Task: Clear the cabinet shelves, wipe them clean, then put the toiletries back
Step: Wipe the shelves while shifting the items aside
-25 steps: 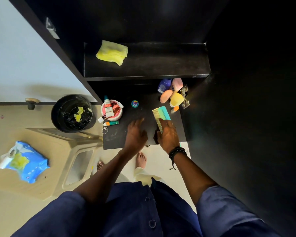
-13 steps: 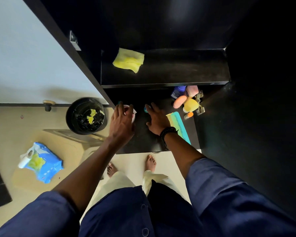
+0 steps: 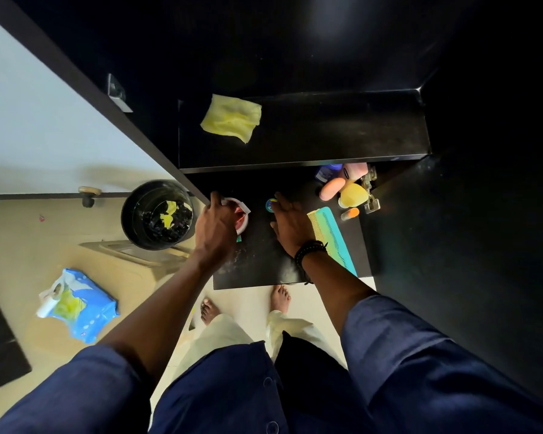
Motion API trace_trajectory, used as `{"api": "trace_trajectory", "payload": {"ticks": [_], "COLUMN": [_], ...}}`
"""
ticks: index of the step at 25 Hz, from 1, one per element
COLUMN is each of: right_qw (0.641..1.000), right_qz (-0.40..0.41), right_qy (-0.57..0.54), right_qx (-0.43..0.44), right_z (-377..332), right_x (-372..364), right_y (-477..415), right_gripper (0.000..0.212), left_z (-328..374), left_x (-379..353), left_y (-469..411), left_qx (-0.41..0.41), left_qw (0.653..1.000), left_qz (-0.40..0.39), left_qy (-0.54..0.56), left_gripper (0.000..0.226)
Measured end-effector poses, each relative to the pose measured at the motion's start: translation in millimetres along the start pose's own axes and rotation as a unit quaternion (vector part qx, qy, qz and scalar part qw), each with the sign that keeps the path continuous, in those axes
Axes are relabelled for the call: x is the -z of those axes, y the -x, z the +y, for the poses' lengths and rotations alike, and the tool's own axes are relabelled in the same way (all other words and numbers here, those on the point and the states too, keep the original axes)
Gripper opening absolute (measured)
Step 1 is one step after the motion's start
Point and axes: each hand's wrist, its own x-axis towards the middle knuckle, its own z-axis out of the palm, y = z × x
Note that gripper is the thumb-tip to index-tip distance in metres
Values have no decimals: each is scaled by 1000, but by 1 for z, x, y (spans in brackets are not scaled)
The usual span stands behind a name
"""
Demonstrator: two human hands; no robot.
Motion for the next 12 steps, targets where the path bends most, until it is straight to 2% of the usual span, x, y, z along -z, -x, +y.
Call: {"api": "trace_trajectory", "payload": {"ticks": [3,9,12], "right_qw": [1000,1000,997], "right_qz": [-10,4,23], "right_qy": [-9,-21,-62], "right_qx": [16,-14,-31], "right_z": [-1,3,9], "right_x": [2,5,9], "right_y": [-1,1,11], "right_gripper": [53,42,37], "left_z": [-3,8,13], "left_x": [-5,3,4], "left_y": [-5,-7,-9], "left_qx": [20,72,70], "left_qw": [998,986,975], "left_qz": [12,7,34], "left_qy": [56,151,208], "left_gripper": [44,70,65]}}
